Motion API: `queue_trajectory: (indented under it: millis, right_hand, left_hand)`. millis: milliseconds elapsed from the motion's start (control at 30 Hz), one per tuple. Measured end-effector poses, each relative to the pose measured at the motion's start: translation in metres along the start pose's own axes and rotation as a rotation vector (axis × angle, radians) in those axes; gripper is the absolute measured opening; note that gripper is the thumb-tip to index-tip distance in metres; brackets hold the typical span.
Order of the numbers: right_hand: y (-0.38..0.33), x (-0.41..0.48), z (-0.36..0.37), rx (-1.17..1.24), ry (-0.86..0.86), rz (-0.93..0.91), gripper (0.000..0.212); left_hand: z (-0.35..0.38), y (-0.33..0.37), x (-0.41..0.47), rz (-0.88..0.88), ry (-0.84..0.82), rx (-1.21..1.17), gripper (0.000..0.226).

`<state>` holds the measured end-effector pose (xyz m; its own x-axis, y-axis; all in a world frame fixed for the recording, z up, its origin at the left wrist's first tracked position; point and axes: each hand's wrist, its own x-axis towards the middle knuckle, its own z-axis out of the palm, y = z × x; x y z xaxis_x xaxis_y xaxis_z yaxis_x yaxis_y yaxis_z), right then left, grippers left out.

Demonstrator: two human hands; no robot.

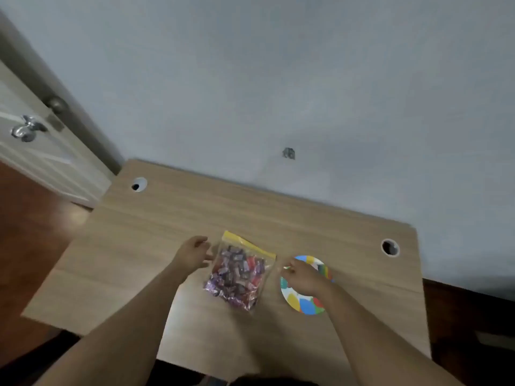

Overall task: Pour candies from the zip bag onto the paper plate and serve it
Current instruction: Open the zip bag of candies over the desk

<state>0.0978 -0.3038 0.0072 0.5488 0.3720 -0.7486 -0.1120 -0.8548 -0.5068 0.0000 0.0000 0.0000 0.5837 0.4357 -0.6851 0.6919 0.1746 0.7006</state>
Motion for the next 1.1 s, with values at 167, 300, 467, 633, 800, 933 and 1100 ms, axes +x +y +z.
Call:
queue_trajectory:
  millis: [167,300,467,633,800,933,1100]
  right_hand:
    - [0.002,0.018,0.033,-0.045,-0.054,-0.028,0.029]
    - [0.001,0.029,0.057,0.073,-0.122,0.014,0.064]
    - [0.001,0.043,0.071,0.127,-0.096,0.015,0.064]
    - [-0.007,0.045,0.047,0.094,0.224,-0.031,0.052]
    - [-0.019,0.037,0.016,0.007,0.266,-0.221,0.048]
    - [-0.026,0.021,0.009,-0.143,-0.032,-0.248,0.024]
    - [-0.026,0.002,0.02,-0.198,0.103,-0.29,0.02]
  left_hand:
    - [0.017,-0.042,0.004,-0.149,-0.041,-0.182,0.058]
    - [0.023,-0.066,0.014,-0.167,-0.016,-0.195,0.06]
    - [0.029,-0.067,0.01,-0.092,-0.034,-0.084,0.031]
    - [0.029,-0.063,0.008,0.044,-0.084,-0.055,0.015]
    - [0.032,-0.053,-0.003,0.178,-0.159,0.064,0.021]
    - [0.034,-0.046,-0.009,0.252,-0.193,0.082,0.029]
    - [0.033,-0.049,-0.023,0.266,-0.104,0.041,0.014]
